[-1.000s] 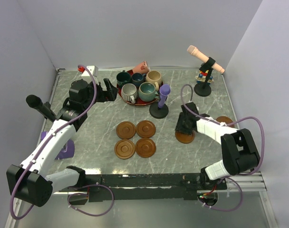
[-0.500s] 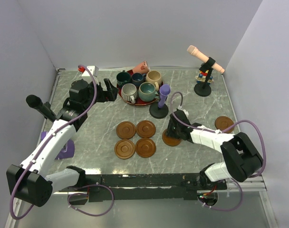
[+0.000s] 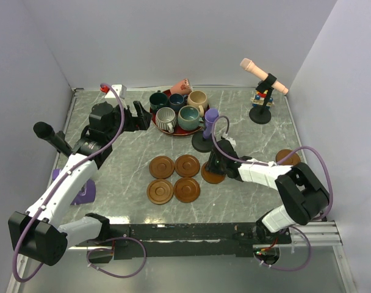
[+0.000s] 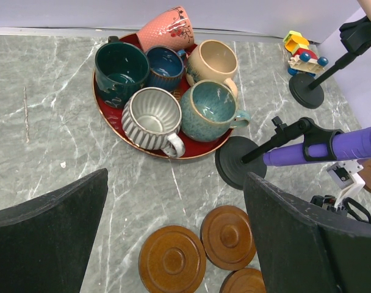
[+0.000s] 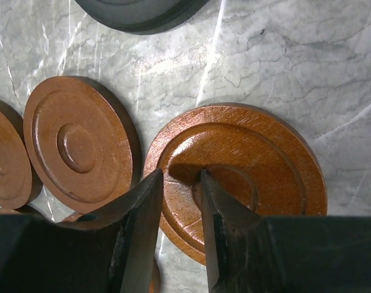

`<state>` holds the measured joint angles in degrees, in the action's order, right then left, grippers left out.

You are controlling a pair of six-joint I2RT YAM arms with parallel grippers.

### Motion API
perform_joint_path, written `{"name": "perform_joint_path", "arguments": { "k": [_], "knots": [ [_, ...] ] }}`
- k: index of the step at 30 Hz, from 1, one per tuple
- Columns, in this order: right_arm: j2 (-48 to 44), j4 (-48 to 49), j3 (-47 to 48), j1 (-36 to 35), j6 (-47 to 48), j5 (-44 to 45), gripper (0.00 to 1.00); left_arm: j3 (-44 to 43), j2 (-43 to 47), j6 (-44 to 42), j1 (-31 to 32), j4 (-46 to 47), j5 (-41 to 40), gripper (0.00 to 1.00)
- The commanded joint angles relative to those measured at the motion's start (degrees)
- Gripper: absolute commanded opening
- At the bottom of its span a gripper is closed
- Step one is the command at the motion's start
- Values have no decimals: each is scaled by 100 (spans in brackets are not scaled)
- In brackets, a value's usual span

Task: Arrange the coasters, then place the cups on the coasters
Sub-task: Move the coaster to the center of the board.

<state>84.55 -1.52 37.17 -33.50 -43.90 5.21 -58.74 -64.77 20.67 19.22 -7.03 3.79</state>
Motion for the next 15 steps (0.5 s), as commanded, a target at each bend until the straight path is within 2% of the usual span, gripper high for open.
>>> {"name": "perform_joint_path", "arguments": {
  "k": [1,7,9,12,15],
  "knots": [
    [-158,108,98,-69,48,103,40,-94,-9,-1,20,149,69,97],
    [-1079,-23,-104,-96,434,-81,49,-76,-18,-10,29,166,69,97],
    [-1536,-207,-122,-96,592,-117,55,-67,-18,-10,29,167,69,96],
    [-2055,-733,-87,-96,751,-47,66,-85,-27,-1,29,167,78,97],
    [-2346,-1436,-43,-96,786,120,71,-76,-9,-1,29,175,78,97]
  ]
}}
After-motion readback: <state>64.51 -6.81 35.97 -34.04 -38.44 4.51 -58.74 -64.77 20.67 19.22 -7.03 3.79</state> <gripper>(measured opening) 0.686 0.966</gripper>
